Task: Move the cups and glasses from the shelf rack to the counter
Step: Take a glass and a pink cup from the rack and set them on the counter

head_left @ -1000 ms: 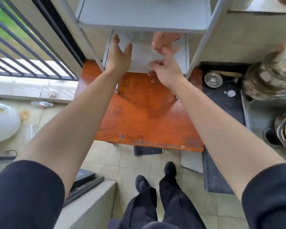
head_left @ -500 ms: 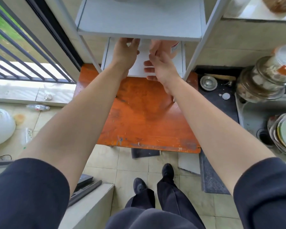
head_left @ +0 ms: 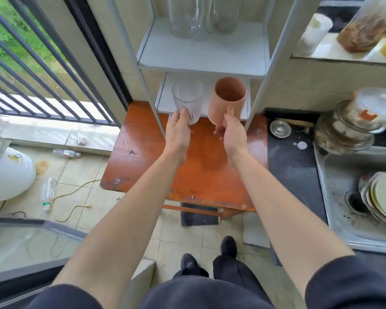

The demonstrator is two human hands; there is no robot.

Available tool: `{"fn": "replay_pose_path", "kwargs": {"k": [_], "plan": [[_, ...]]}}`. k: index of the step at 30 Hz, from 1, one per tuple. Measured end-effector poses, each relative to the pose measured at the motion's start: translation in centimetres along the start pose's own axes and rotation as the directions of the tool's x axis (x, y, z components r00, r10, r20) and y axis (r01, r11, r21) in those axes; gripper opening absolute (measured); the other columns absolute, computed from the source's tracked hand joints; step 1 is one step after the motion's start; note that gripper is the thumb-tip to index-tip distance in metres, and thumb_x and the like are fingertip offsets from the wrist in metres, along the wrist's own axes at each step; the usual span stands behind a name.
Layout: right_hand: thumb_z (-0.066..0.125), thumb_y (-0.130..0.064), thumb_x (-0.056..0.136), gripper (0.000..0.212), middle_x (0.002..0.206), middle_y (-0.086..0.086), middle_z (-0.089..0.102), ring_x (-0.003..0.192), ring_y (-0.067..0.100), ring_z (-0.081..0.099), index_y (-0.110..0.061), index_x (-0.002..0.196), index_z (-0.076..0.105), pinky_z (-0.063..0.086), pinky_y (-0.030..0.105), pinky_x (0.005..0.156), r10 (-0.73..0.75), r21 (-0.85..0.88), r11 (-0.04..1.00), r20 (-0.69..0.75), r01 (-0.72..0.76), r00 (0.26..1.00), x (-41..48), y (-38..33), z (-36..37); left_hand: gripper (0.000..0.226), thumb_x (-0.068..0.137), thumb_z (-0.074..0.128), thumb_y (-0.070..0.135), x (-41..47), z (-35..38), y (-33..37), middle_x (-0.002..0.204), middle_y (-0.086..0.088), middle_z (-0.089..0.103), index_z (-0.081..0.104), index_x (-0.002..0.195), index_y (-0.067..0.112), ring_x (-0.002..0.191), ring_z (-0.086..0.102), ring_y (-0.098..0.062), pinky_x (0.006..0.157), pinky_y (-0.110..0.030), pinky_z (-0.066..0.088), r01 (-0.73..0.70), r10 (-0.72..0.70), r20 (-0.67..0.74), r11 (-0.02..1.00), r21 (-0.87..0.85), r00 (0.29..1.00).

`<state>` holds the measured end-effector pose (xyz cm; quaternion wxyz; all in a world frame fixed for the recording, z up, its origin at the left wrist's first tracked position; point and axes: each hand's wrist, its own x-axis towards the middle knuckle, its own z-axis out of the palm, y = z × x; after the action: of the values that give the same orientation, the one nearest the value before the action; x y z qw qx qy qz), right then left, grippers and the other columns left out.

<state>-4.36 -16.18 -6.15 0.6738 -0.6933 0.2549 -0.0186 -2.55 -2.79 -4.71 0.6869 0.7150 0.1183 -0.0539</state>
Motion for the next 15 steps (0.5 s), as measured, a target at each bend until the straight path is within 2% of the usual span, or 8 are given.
{"fn": "replay_pose_path", "kwargs": {"k": [2, 4, 6, 9, 13, 15], "plan": [[0.036, -0.063, 0.099, 0.052, 0.076, -0.002, 0.063, 0.079, 0.015, 0.059, -0.021, 0.085, 0.063, 0.044, 0.037, 0.082, -0.008, 0.041, 0.999, 0.004, 0.008, 1.000, -2.3, 0.9, -0.3, 0.041, 0.105, 0.040, 0.038, -2.8, -0.8, -0.9, 0.079, 0.008, 0.049, 0.060, 0.103, 0.003, 0.074, 0.049, -0.004, 0.071, -0.014, 0.043, -0.036, 0.035, -0.031, 0.999, -0.012, 0.999], [0.036, -0.063, 0.098, 0.053, 0.077, 0.000, 0.063, 0.079, 0.015, 0.058, -0.021, 0.080, 0.062, 0.045, 0.038, 0.082, -0.020, 0.072, 0.997, 0.014, 0.019, 1.000, -4.7, 1.9, -0.7, 0.037, 0.105, 0.040, 0.037, -5.3, -1.4, -1.7, 0.065, 0.014, 0.045, 0.058, 0.087, 0.011, 0.062, 0.043, 0.001, 0.059, -0.010, 0.040, -0.068, 0.067, -0.069, 0.998, -0.008, 0.995], [0.037, -0.060, 0.097, 0.047, 0.079, 0.000, 0.064, 0.080, 0.014, 0.058, -0.024, 0.080, 0.061, 0.045, 0.036, 0.080, -0.036, 0.083, 0.996, 0.013, 0.035, 0.999, -6.9, 3.1, -1.6, 0.036, 0.104, 0.040, 0.037, -7.3, -1.8, -2.5, 0.060, 0.017, 0.044, 0.051, 0.075, 0.020, 0.060, 0.042, 0.001, 0.058, -0.012, 0.040, -0.081, 0.080, -0.091, 0.997, -0.003, 0.993], [0.037, -0.058, 0.094, 0.042, 0.077, -0.005, 0.066, 0.079, 0.011, 0.061, -0.026, 0.083, 0.062, 0.046, 0.032, 0.080, -0.061, 0.052, 0.997, -0.053, 0.064, 0.997, -9.5, 5.3, -4.1, 0.033, 0.102, 0.040, 0.041, -9.7, -1.4, -3.7, 0.059, 0.021, 0.044, 0.047, 0.073, 0.026, 0.062, 0.042, 0.000, 0.061, -0.013, 0.038, -0.085, 0.084, -0.048, 0.996, -0.009, 0.995], [0.035, -0.063, 0.091, 0.047, 0.072, -0.009, 0.067, 0.072, 0.003, 0.063, -0.025, 0.087, 0.064, 0.047, 0.028, 0.077, -0.065, 0.034, 0.997, -0.196, 0.073, 0.978, -11.9, 7.1, -8.4, 0.037, 0.104, 0.039, 0.039, -12.1, 1.1, -4.6, 0.065, 0.012, 0.045, 0.047, 0.075, 0.019, 0.062, 0.041, -0.003, 0.063, -0.020, 0.037, -0.090, 0.091, 0.069, 0.996, -0.016, 0.993], [0.036, -0.066, 0.092, 0.052, 0.070, -0.009, 0.066, 0.069, 0.002, 0.062, -0.022, 0.086, 0.064, 0.046, 0.029, 0.075, -0.058, 0.051, 0.996, -0.255, 0.073, 0.965, -12.8, 6.9, -11.2, 0.037, 0.105, 0.038, 0.037, -13.5, 3.1, -4.0, 0.067, 0.006, 0.044, 0.047, 0.075, 0.017, 0.062, 0.040, -0.004, 0.060, -0.017, 0.037, -0.116, 0.117, 0.140, 0.993, -0.015, 0.983]]}}
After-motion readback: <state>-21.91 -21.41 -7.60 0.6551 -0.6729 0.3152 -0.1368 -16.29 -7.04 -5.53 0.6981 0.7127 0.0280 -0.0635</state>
